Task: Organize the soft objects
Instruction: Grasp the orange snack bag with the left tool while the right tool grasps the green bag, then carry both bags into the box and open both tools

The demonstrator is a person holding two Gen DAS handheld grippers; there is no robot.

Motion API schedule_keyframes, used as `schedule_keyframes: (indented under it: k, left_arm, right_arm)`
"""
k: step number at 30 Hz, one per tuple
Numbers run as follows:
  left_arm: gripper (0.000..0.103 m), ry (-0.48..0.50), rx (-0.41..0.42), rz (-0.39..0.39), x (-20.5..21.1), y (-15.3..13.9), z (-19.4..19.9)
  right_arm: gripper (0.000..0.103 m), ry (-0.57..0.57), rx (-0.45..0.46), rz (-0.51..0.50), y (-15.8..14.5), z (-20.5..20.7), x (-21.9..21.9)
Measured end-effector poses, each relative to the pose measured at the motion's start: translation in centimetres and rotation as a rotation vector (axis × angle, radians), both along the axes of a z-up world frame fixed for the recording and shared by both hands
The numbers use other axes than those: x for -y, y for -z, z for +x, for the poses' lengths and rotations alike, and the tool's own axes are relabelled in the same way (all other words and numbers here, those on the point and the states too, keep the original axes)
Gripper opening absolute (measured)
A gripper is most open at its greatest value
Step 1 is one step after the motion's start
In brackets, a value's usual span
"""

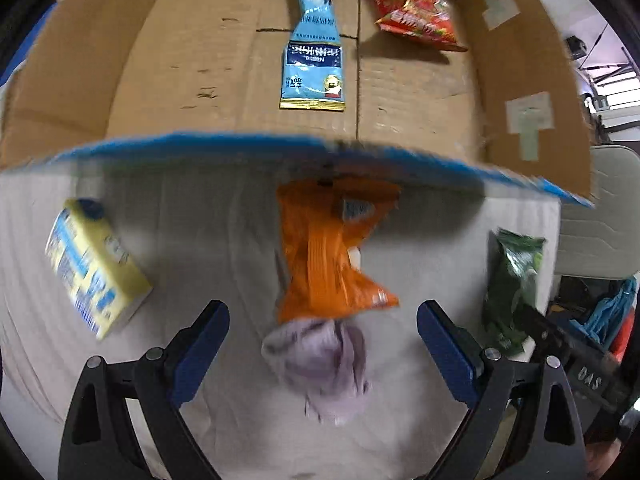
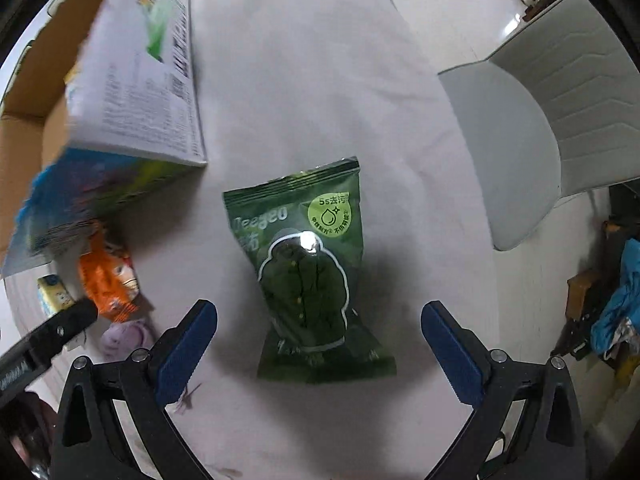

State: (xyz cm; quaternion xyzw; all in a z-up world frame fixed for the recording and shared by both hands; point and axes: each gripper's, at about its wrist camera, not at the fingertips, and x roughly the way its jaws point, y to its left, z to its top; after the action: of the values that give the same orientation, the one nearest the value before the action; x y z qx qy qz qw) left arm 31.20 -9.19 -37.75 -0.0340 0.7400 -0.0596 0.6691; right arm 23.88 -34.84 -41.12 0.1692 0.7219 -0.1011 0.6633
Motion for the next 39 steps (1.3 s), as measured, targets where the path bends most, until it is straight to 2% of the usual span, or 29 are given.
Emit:
schedule_keyframes:
  k: [1,2,6,9,11,12,14,15,19,25,29,36,39]
  left_arm:
    - [0.095,0.000,-0.006,-0.002,0.1,0.4,0.3]
    - [0.089,0.003,-0.012,-0.004,0.3,0.9,0.6]
    - [0.054,0.034,-0.043,0.006,1.0,2.6,0.8]
    - [0.042,0.037,-0.046,0.009,1.1,3.2,0.4]
    - [0.041,0.045,-0.018,0.016,1.0,3.1,-0.2]
    - [0.040,0.057,-0.005,0.036,1.1,2.9,-0.7]
    - [0.040,0.085,0.023,0.074,1.3,2.7,-1.8]
    - [0.040,0.092,0.033,0.087,1.2,2.6,-2.5]
    - [0.039,0.074,0.038,0.089,0.3,2.2,-4.3]
    - [0.038,0.048,0.067,0.061,-1.3,0.4,-6.3]
    - [0.037,0.042,0.090,0.033,-2.5,-1.0,-7.8]
    - [0.032,0.038,0.159,-0.006,-3.0,-5.7,-9.4]
    - [0.032,0.044,0.175,-0.013,-3.5,-6.3,-9.5]
  right_arm:
    - [0.103,0.003,-0.007,-0.001,0.4,0.0,0.1]
    - [0.103,0.007,-0.016,0.000,0.9,0.1,0.2]
    - [0.103,0.022,-0.032,-0.002,2.1,0.2,0.5]
    - [0.096,0.018,-0.059,0.008,2.9,0.1,0.5]
    - [0.083,0.003,-0.082,0.017,3.4,-0.1,0.2]
    - [0.067,-0.003,-0.092,0.012,3.5,-0.4,0.0]
    - [0.065,-0.024,-0.095,0.000,3.6,-0.5,-0.5]
    - [0.060,-0.030,-0.093,-0.004,3.6,-0.6,-0.6]
    - [0.049,-0.047,-0.068,-0.025,2.5,-1.1,-1.3]
    - [0.046,-0.072,-0.053,-0.019,1.0,-2.5,-3.0]
    - [0.045,-0.086,-0.042,0.021,-0.7,-4.1,-4.7]
    - [0.044,-0.135,0.034,0.072,-5.6,-6.1,-8.2]
    - [0.044,-0.149,0.059,0.080,-7.3,-6.4,-9.7]
